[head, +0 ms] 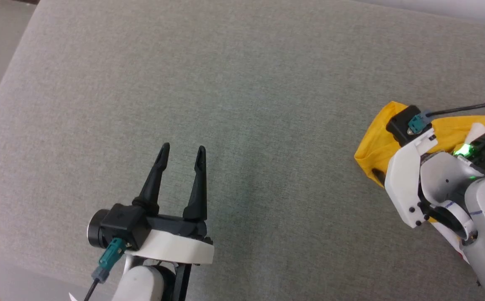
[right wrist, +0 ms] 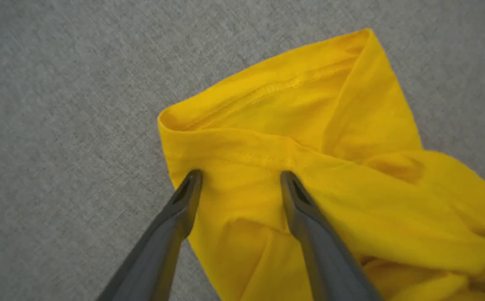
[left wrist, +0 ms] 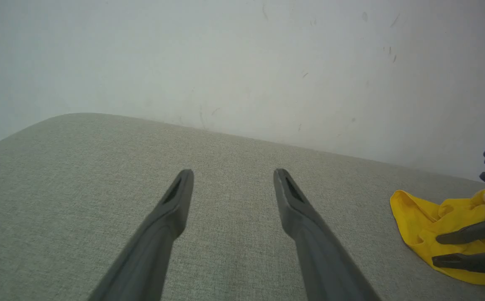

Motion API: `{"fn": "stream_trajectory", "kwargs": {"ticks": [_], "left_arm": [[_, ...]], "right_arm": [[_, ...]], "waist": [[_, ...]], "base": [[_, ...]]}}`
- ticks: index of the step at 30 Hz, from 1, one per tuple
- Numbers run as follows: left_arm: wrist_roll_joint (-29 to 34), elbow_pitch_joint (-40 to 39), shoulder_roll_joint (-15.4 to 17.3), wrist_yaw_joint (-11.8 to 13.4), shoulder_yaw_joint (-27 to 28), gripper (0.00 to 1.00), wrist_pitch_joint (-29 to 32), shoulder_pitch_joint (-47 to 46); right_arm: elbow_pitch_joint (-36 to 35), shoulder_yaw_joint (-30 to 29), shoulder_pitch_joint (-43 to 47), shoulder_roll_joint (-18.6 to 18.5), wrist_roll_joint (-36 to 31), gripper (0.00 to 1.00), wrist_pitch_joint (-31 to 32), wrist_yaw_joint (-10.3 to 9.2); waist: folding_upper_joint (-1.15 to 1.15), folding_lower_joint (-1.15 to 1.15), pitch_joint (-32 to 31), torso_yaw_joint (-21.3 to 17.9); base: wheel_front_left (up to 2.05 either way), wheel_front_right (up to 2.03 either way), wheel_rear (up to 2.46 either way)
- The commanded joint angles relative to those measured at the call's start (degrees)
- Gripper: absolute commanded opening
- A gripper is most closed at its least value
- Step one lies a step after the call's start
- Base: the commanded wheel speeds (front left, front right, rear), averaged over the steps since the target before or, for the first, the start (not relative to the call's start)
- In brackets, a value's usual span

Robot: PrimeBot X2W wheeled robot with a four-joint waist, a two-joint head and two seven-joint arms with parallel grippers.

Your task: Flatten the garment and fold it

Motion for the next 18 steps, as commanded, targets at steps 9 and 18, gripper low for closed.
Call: {"fn": "stream_trajectory", "kwargs": {"ticks": [9, 18], "left_arm": [[0.1, 0.7, -0.1, 0.7, 0.0, 1.0, -0.3, -0.6], [1.7, 0.1, -0.1, 0.6, 2.9, 1.0, -0.3, 0.6]], "right_arm": [[0.9, -3.2, -4.1, 4.8, 1.2, 0.0, -9.8, -0.05], [-9.6, 9.5, -2.3, 14.7, 16.9, 0.0, -9.1, -0.05]], "waist": [[0.0, 0.0, -1.6, 0.3], [0.0, 0.0, -3.2, -1.6]], "base": [[0.0, 0.0, 0.0], [0.0, 0.0, 0.0]]}}
